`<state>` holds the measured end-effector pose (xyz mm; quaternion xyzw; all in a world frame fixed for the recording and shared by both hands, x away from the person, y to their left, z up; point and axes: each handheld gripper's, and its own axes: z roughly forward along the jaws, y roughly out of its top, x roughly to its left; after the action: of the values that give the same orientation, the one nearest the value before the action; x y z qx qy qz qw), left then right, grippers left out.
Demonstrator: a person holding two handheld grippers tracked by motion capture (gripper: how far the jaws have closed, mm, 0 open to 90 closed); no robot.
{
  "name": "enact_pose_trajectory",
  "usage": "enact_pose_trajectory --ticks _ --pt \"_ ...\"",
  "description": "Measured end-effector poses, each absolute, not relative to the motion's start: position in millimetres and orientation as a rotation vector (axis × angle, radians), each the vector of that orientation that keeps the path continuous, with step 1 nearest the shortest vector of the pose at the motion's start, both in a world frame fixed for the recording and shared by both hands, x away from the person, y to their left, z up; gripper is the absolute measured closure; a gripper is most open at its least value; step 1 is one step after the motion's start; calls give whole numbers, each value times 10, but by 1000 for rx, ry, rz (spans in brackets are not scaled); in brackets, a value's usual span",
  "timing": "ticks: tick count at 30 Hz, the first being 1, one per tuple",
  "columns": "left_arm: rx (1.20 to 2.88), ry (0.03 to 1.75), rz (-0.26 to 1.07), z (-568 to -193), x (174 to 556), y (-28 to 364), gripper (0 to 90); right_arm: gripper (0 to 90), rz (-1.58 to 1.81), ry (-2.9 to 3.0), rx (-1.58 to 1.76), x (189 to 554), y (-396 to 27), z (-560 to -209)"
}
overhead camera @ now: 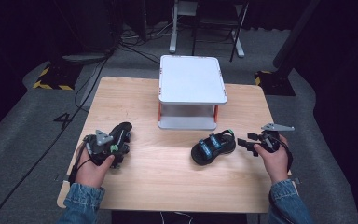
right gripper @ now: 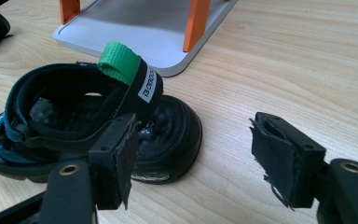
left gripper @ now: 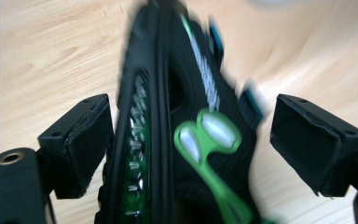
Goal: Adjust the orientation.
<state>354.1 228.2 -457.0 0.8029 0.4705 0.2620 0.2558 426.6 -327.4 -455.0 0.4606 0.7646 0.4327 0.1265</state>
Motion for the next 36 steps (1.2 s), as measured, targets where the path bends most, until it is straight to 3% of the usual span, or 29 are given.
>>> enact_pose_trajectory --ticks 3,4,13,24,26,30,33,36 --pt "2249 1296 765 -4628 3556 2249 156 326 1260 2228 1339 4269 -3270 -4558" --pt "2240 1310 766 -4615 3559 2268 228 326 1259 2228 1339 4268 -3269 -4559" --pt "2149 1341 725 -4537 3547 2189 309 326 1250 2231 1340 4266 -3270 -4575" --pt "2219 1073 460 -4520 3398 1316 299 325 1242 2221 1347 4236 -3299 -4578" --pt "2230 1077 472 -4531 3403 1308 288 324 1243 2219 1354 4228 -3309 -4572" --pt "2083 1138 379 -4575 3495 1532 275 322 1247 2215 1348 4225 -3320 -4571" --pt "2002 1175 393 -4614 3537 1667 259 322 1248 2213 1350 4225 -3317 -4571" --pt "1995 1163 551 -4545 3509 1701 295 321 1244 2215 1351 4227 -3315 -4574"
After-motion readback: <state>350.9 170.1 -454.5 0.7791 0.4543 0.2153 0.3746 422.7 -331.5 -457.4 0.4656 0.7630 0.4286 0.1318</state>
